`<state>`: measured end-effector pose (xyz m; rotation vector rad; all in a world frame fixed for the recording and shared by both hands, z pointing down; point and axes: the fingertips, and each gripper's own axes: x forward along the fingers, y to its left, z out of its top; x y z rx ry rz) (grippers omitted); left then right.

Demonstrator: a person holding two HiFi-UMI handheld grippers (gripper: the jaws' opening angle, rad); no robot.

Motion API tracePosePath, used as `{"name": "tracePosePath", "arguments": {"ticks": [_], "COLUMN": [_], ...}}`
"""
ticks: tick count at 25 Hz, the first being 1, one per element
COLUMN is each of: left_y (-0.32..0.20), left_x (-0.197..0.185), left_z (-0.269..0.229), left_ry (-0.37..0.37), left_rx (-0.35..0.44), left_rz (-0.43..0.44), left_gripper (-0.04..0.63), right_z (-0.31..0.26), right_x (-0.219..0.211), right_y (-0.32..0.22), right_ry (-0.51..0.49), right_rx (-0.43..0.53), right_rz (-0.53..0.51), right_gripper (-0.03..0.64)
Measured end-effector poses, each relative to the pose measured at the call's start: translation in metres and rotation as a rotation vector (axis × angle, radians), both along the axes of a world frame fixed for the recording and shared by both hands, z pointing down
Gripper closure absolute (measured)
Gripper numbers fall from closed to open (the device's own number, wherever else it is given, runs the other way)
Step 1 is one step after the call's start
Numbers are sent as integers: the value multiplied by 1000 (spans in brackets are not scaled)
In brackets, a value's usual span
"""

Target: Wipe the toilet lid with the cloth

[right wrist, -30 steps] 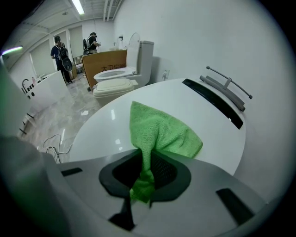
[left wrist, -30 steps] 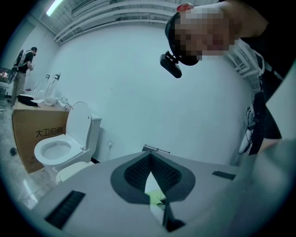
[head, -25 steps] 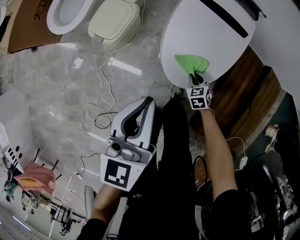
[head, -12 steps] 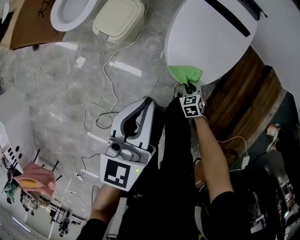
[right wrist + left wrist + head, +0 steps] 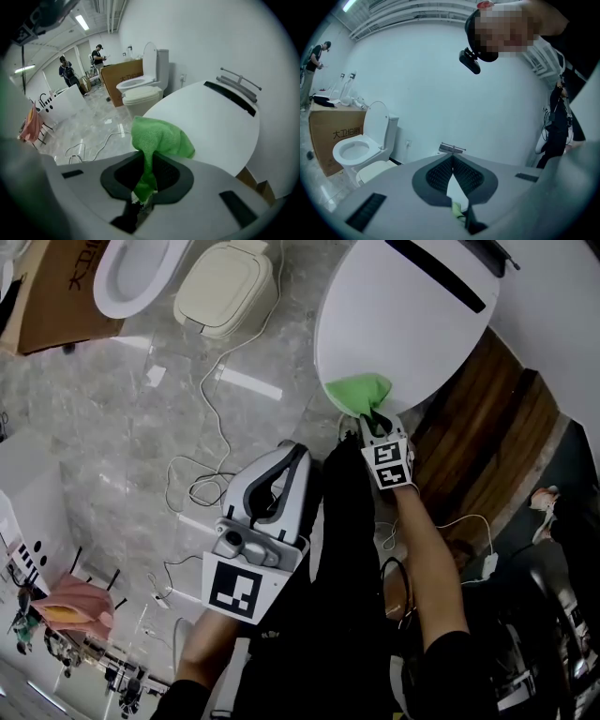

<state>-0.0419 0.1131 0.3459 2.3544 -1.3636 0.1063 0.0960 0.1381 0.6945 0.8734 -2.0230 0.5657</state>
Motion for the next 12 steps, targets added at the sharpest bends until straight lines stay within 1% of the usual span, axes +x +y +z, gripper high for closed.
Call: {"name": "tracePosePath", "arguments": {"ticks": [2,4,8,12], "left_y": [-6,-14,-29,-46], "left_x": [13,28,60,90], "left_z": [-2,-3,-5,-6], "left_ry": [1,0,-2,-1], "left_rx": [0,7,15,5], "left_rz": [10,25,51,56], "left_gripper": [598,598,598,598], "right_z": [-19,-33,-54,-66], "right_x": [21,49,112,174], "right_y": [-17,-41,-100,-161], "right_ry": [-10,8,77,176], "right_rx": [52,100,189,255], "right_rz": [24,43,65,60], "right_gripper": [551,551,551,551]}}
